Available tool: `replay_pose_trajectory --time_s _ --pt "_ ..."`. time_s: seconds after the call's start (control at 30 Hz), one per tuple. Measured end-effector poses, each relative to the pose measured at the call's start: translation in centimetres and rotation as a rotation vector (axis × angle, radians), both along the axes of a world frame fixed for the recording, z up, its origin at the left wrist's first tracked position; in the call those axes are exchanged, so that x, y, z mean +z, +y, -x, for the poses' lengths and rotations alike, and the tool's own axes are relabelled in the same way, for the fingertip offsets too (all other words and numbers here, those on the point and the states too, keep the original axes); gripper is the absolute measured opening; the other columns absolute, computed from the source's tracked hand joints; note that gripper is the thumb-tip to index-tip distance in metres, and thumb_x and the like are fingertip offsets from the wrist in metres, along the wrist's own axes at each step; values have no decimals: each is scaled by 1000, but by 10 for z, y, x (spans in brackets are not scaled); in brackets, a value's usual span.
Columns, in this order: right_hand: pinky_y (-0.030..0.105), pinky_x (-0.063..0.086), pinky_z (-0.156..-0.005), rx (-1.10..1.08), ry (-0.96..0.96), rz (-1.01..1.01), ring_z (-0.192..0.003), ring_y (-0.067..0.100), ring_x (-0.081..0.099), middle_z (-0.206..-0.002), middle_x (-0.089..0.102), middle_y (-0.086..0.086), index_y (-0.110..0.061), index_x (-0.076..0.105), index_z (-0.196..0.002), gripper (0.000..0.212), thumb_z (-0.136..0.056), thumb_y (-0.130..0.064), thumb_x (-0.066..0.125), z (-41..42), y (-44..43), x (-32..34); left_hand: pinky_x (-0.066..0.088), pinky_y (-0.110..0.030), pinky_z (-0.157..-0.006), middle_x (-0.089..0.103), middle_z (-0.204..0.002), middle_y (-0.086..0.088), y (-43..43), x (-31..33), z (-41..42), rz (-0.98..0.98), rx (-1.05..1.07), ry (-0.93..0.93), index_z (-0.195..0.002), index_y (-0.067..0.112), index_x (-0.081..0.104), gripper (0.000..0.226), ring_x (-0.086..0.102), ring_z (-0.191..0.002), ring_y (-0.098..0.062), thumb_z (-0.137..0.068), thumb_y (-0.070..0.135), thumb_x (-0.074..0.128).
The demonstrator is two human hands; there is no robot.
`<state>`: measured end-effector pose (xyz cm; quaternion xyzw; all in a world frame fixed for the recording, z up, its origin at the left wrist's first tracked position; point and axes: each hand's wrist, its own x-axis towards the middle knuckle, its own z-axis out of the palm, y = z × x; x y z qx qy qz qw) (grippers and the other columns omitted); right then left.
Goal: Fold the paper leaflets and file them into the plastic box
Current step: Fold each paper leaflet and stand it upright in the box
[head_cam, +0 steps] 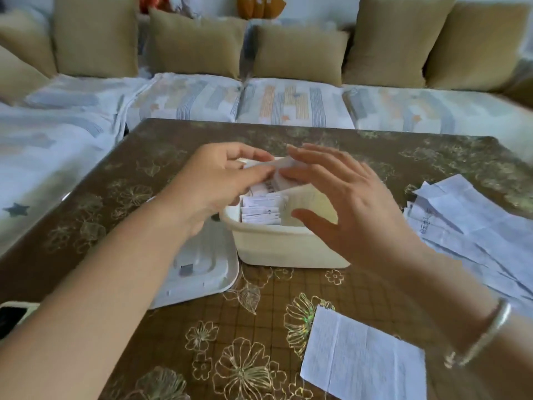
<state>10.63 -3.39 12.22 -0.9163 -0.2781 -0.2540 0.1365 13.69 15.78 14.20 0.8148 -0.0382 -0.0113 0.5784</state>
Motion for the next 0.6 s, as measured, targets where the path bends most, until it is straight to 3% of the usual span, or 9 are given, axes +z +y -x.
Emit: replay_pose_trajectory --time_s 0.07,0.13,0.23,0.33,0.4,0.47,0.6 --pt "37 42 -99 -30 -99 -59 -123 15 53 -121 65 -6 -22 66 -111 27 -85 -27 68 -24 0 4 44 -12 -46 75 -83 0 -6 5 -23 -1 -9 16 -97 24 73 12 54 -50 1 -86 28 72" --pt "40 51 -85 -47 -126 -138 -101 17 65 -101 72 -7 -20 71 -100 15 -86 -23 68 -43 0 6 44 -10 -48 71 -78 4 -9 6 -39 -22 -3 -2 -97 24 73 11 50 -49 2 -88 30 70" --pt "38 55 -63 -66 49 -229 -71 19 67 -83 72 -5 -19 69 -94 8 -87 -18 66 -69 -2 0 46 -16 -53 74 -77 8 -4 -1 -60 -71 29 -82 -98 23 69 11 54 -51 0 -94 30 61" --pt "30 53 -57 -107 278 -152 -69 17 64 -87 69 -9 -22 65 -104 16 -90 -15 60 -91 -4 -13 52 -23 -60 73 -80 10 5 -11 -72 -243 75 -231 -98 22 66 13 63 -55 -3 -96 16 55" --pt "21 48 -51 -116 378 -71 -69 14 60 -88 62 -13 -27 63 -108 21 -92 -16 57 -101 -5 -19 50 -19 -57 71 -83 11 7 -15 -71 -363 -9 -269 -93 23 66 22 67 -60 -4 -96 8 51" --pt "28 48 -56 -110 424 -15 -73 18 60 -92 67 -12 -30 64 -105 19 -90 -19 56 -106 -5 -22 44 -9 -51 71 -82 12 4 -15 -66 -485 -159 -258 -89 23 69 32 68 -63 -2 -94 1 47" --pt "27 36 -62 -105 444 157 -77 16 51 -85 60 -11 -34 63 -108 24 -87 -26 55 -116 2 -27 41 -5 -60 66 -72 19 -5 -15 -67 -793 -349 -271 -85 27 72 43 66 -72 3 -84 -5 44"
